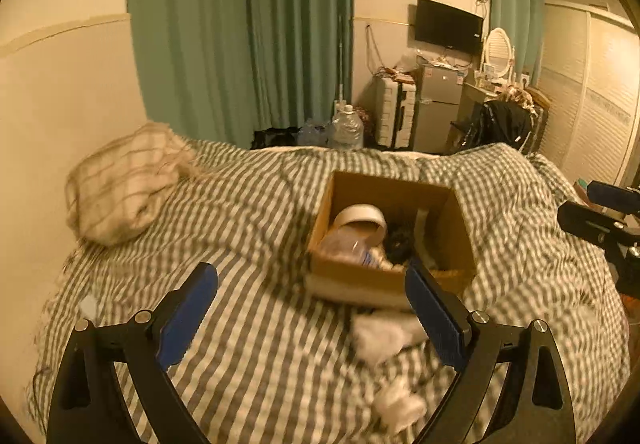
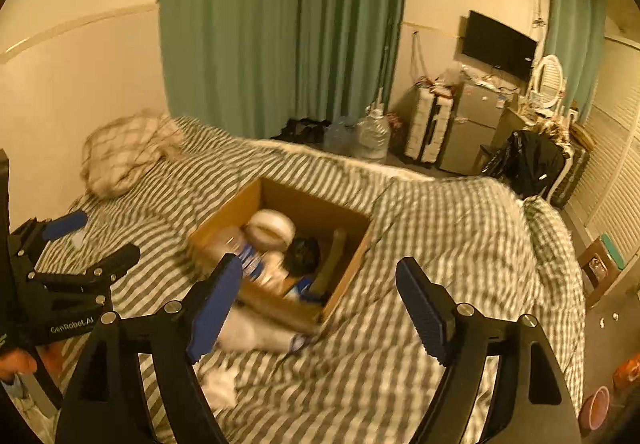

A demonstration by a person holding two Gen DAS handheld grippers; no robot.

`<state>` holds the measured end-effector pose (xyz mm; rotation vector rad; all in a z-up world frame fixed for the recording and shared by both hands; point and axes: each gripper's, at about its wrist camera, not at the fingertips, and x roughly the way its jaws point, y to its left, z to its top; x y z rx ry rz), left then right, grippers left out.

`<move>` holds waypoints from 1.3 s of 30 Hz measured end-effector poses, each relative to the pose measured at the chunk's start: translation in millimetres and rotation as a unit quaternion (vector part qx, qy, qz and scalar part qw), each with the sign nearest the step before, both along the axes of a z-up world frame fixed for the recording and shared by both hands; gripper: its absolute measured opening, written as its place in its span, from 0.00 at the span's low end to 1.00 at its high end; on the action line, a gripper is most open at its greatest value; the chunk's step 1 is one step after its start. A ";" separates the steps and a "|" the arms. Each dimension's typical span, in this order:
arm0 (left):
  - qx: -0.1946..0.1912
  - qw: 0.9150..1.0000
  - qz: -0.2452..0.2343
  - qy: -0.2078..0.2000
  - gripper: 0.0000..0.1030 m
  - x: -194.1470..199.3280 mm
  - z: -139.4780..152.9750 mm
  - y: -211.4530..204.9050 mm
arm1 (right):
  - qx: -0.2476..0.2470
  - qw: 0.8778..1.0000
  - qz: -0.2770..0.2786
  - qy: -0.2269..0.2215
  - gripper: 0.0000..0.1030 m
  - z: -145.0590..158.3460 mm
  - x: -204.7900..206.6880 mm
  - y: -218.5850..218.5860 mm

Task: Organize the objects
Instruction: 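Grasp the white ceramic figurine with the right tool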

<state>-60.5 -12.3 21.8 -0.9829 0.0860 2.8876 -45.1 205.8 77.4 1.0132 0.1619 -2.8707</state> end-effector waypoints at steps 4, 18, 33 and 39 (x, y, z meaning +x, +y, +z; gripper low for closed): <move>-0.002 1.000 0.008 -0.012 0.94 18.8 -22.5 -12.3 | 0.000 1.000 0.014 -0.015 0.77 -22.6 12.1 -21.3; -0.027 0.996 0.031 -0.081 0.94 27.8 -102.8 -29.0 | 0.044 0.987 0.051 -0.149 0.77 -172.7 20.7 -79.4; -0.001 0.993 0.062 -0.101 0.94 29.5 -113.3 -46.1 | 0.075 0.963 0.103 -0.238 0.49 -230.8 10.3 -106.8; 0.008 0.993 0.055 -0.103 0.94 29.3 -113.7 -46.1 | 0.069 0.973 0.099 -0.197 0.49 -209.9 21.5 -101.6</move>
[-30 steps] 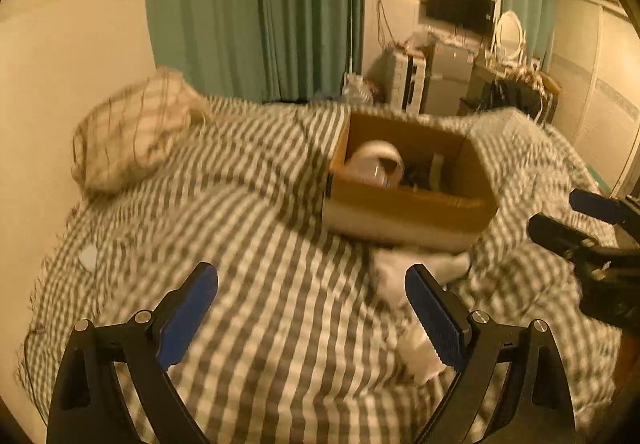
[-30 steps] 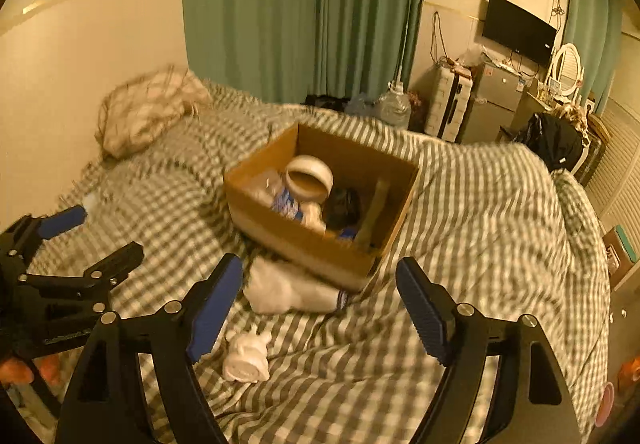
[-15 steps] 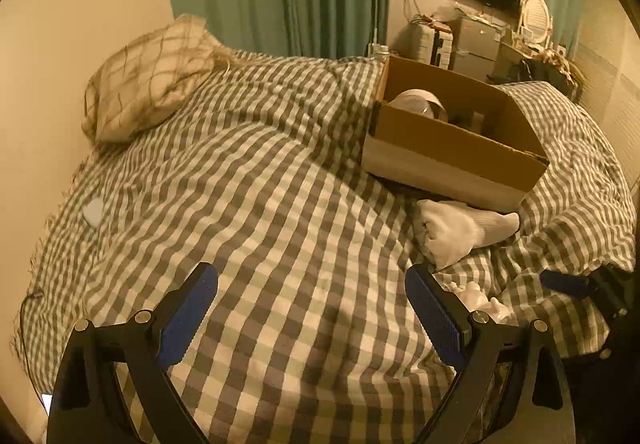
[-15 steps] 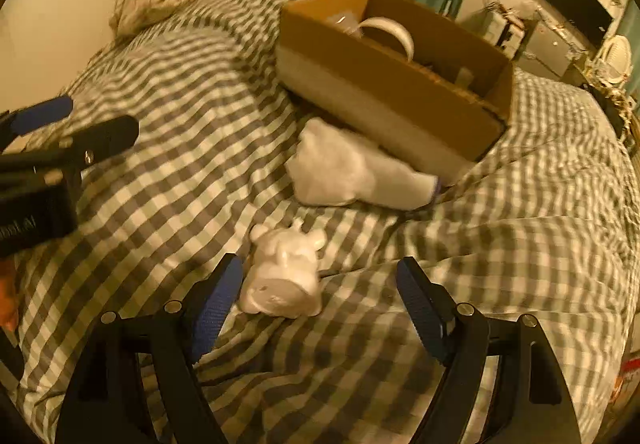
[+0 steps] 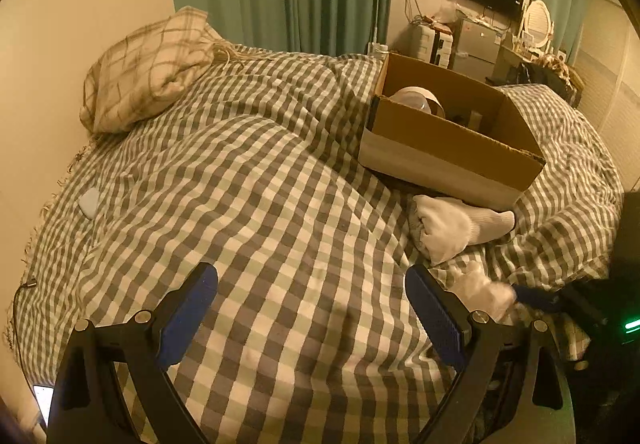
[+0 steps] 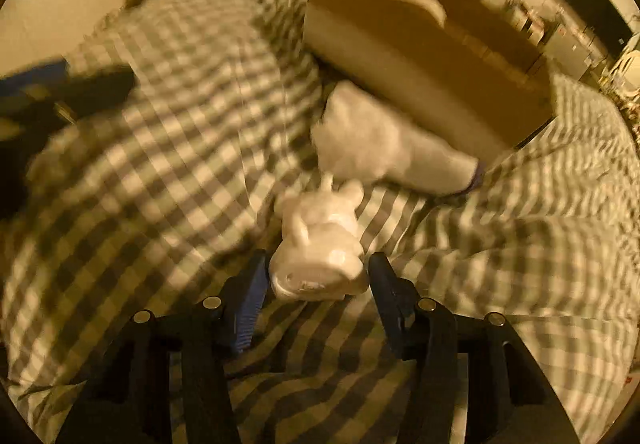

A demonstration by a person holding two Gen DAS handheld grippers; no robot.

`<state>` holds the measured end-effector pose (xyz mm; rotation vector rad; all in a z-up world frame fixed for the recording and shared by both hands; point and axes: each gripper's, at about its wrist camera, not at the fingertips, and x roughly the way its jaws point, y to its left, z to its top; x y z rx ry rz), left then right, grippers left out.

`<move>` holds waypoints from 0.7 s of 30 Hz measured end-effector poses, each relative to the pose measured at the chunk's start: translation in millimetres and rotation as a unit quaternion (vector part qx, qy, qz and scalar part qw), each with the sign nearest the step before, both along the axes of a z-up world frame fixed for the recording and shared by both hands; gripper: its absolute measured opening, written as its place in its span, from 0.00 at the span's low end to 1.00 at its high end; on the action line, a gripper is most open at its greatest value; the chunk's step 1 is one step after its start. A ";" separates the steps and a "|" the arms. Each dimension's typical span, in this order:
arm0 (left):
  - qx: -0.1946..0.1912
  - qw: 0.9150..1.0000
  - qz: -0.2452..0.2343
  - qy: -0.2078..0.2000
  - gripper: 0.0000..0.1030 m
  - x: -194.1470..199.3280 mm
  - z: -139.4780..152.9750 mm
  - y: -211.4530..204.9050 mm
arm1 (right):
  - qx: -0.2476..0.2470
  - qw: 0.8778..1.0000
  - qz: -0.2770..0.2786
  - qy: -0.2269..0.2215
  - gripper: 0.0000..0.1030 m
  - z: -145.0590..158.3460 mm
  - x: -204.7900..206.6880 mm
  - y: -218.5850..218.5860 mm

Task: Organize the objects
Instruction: 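Grasp the white ceramic figurine with the right tool, then grasp the white sock with the left tool while the right tool holds the figurine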

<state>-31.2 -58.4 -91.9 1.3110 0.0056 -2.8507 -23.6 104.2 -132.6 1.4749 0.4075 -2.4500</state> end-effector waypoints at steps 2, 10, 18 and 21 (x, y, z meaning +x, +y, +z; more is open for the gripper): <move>0.007 1.000 -0.002 -0.001 0.94 -1.9 1.2 0.6 | -0.015 0.999 -0.012 0.030 0.49 18.6 4.5 8.2; 0.002 0.999 -0.040 0.001 0.94 -18.1 12.0 36.8 | -0.032 0.993 -0.057 0.103 0.49 75.5 -10.7 43.5; 0.001 0.997 -0.079 -0.026 0.94 -60.3 -4.7 92.5 | -0.023 0.985 -0.099 0.140 0.49 104.5 -40.1 90.4; -0.003 0.995 -0.092 -0.046 0.94 -76.4 -21.7 112.3 | -0.028 0.983 -0.112 0.141 0.49 101.7 -50.5 104.8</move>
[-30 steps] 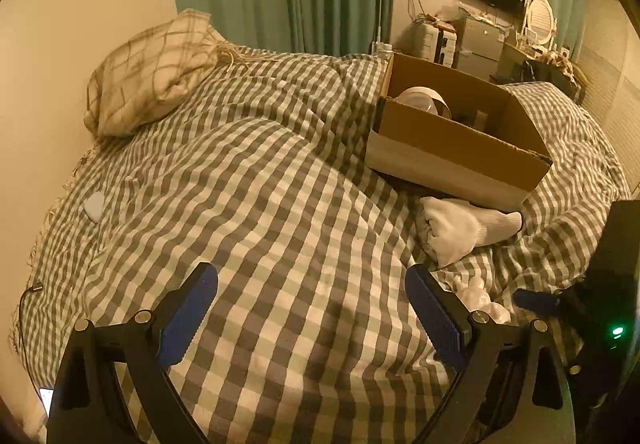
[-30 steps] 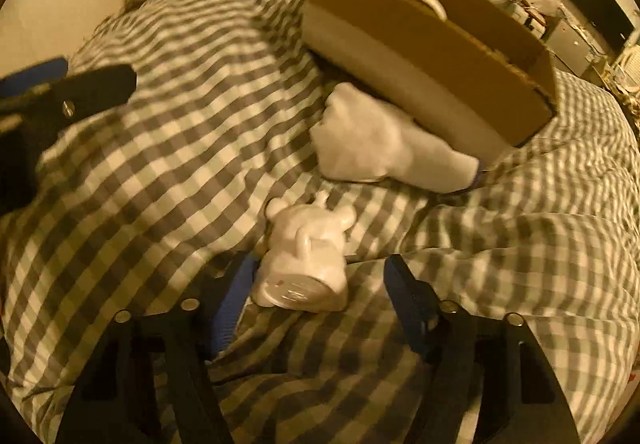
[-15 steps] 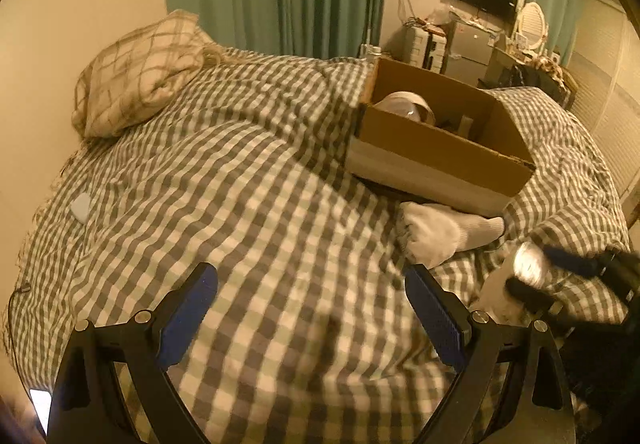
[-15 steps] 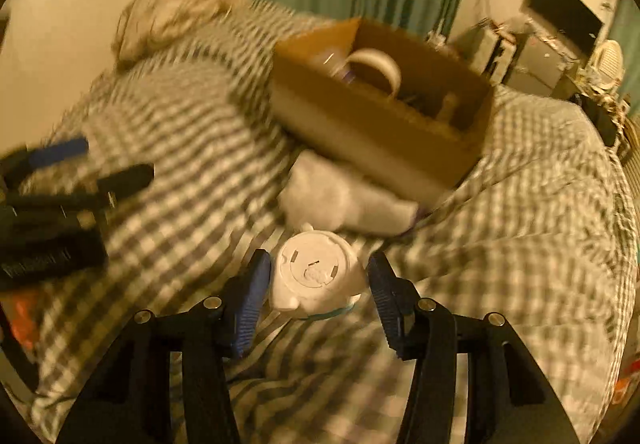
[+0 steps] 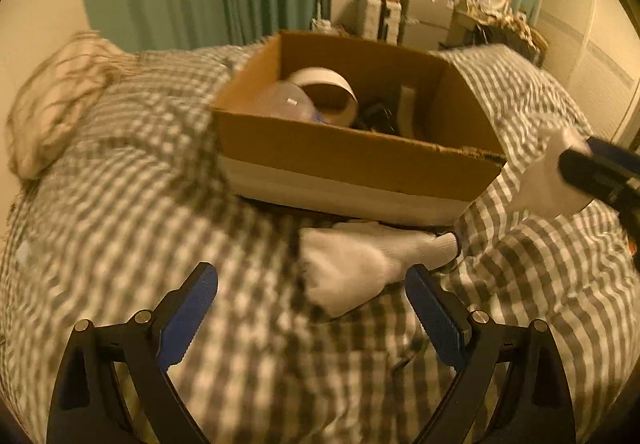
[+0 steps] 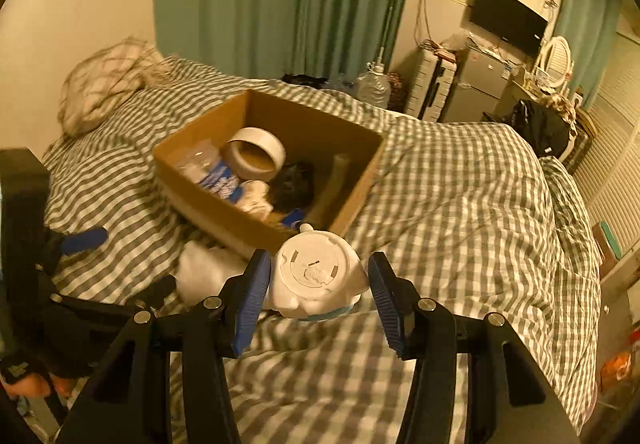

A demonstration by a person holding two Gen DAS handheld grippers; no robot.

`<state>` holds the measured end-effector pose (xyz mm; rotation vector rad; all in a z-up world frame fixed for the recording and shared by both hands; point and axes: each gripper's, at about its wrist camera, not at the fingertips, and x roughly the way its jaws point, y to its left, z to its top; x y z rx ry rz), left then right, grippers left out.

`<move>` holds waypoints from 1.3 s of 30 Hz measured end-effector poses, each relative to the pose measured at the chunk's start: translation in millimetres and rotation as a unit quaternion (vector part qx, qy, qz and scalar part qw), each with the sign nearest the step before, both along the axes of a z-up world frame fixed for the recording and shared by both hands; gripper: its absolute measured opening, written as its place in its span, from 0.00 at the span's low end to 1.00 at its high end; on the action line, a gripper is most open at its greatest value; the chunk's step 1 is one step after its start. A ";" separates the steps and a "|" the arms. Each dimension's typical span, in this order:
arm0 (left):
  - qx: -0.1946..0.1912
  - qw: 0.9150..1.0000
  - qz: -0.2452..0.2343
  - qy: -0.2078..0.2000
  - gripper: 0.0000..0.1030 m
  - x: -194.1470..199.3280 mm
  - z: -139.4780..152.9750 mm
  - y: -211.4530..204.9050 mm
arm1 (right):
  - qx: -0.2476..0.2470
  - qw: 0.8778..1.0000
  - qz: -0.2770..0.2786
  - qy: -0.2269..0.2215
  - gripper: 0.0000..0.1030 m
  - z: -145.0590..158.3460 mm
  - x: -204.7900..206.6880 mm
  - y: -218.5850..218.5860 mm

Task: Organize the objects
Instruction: 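Grasp the white sock with the left tool while the right tool holds the figurine, then carry the sock and figurine into the box and open both tools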

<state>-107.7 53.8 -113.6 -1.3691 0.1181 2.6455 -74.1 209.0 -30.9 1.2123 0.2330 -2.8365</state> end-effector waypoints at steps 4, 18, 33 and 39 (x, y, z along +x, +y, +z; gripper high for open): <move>-0.007 0.999 -0.011 -0.036 0.94 -21.0 -27.6 17.1 | -0.020 1.000 -0.017 -0.005 0.49 -10.5 -11.3 16.6; -0.028 0.996 -0.053 -0.067 0.64 -18.1 -68.3 35.2 | -0.059 0.998 -0.017 -0.033 0.49 -37.6 -14.3 28.4; 0.037 0.998 -0.037 0.028 0.32 45.9 13.9 -3.8 | -0.050 0.998 -0.026 0.012 0.49 4.9 46.2 14.1; 0.046 0.996 -0.021 0.077 0.32 44.5 71.9 -25.8 | -0.042 0.998 -0.009 0.038 0.49 35.4 58.8 -3.6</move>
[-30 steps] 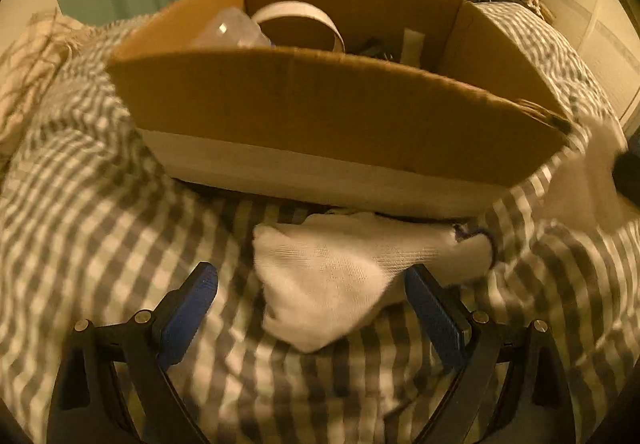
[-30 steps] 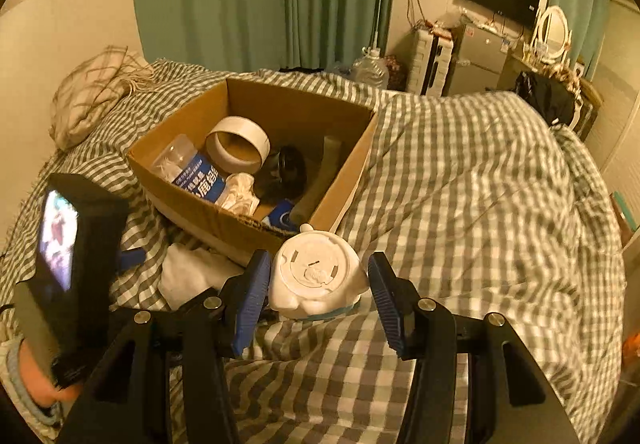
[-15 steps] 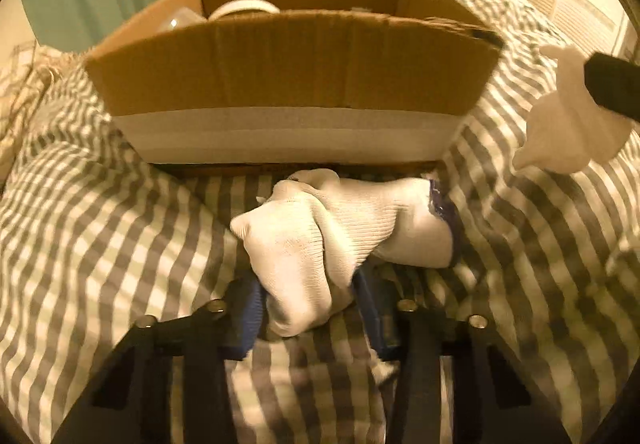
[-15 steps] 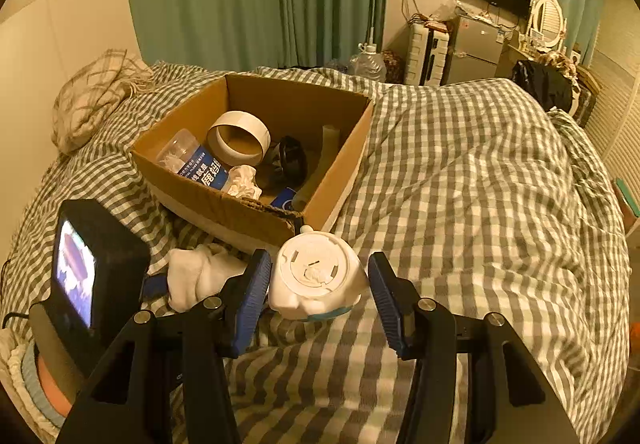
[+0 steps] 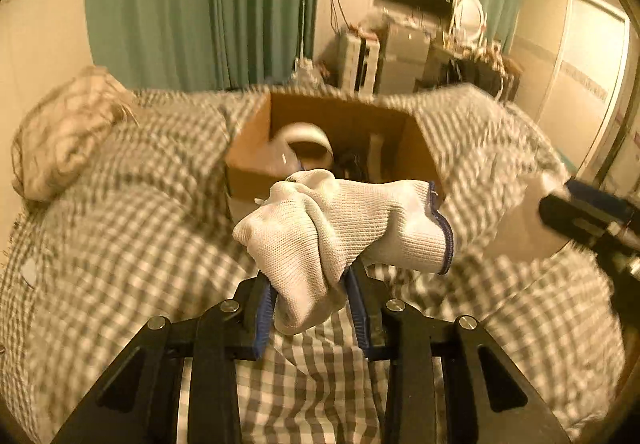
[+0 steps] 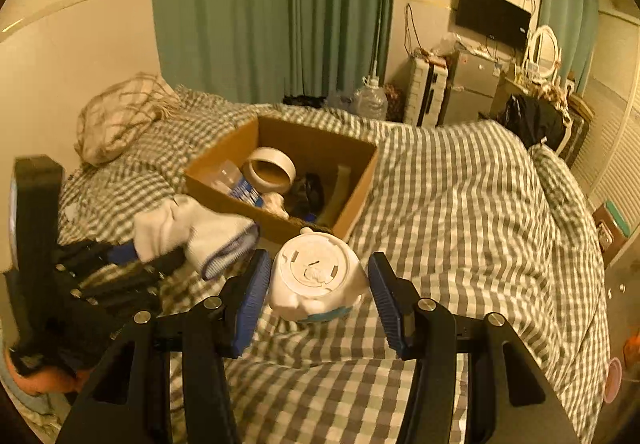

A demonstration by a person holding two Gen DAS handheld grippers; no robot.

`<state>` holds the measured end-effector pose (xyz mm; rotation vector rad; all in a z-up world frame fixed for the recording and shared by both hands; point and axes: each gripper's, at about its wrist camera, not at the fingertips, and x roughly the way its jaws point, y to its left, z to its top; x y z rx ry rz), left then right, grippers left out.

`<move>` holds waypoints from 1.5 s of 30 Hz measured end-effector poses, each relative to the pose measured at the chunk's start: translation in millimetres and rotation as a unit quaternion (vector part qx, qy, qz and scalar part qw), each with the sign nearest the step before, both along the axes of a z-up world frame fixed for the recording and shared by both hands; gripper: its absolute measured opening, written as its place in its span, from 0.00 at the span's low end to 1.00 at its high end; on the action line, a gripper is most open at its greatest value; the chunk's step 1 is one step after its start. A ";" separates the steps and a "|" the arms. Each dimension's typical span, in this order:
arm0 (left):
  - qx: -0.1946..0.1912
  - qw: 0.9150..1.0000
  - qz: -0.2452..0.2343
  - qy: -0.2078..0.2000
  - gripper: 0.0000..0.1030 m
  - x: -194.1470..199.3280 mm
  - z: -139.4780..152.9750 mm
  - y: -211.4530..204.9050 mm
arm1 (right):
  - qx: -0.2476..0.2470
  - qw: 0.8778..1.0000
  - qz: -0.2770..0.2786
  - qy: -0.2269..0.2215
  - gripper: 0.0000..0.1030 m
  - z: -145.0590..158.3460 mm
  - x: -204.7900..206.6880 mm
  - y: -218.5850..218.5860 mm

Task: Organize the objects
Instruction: 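Carry the sock and figurine into the box and open both tools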

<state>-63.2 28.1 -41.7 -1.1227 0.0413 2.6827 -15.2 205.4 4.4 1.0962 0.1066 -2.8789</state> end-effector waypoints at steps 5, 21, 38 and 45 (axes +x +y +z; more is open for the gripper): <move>0.013 0.999 0.005 0.042 0.32 2.5 47.1 -6.9 | 0.019 0.999 0.013 0.029 0.49 29.2 2.7 -15.0; 0.017 0.998 -0.001 0.068 0.32 -101.3 78.8 7.4 | 0.047 0.996 0.016 0.071 0.48 81.5 -103.5 -23.2; -0.004 1.000 -0.026 -0.014 0.44 -185.2 -20.5 37.5 | -0.005 1.000 0.000 -0.026 0.48 -21.9 -214.4 15.7; -0.025 1.000 0.001 0.013 0.77 -163.3 6.4 32.2 | -0.017 0.999 -0.027 0.003 0.61 10.5 -190.7 36.9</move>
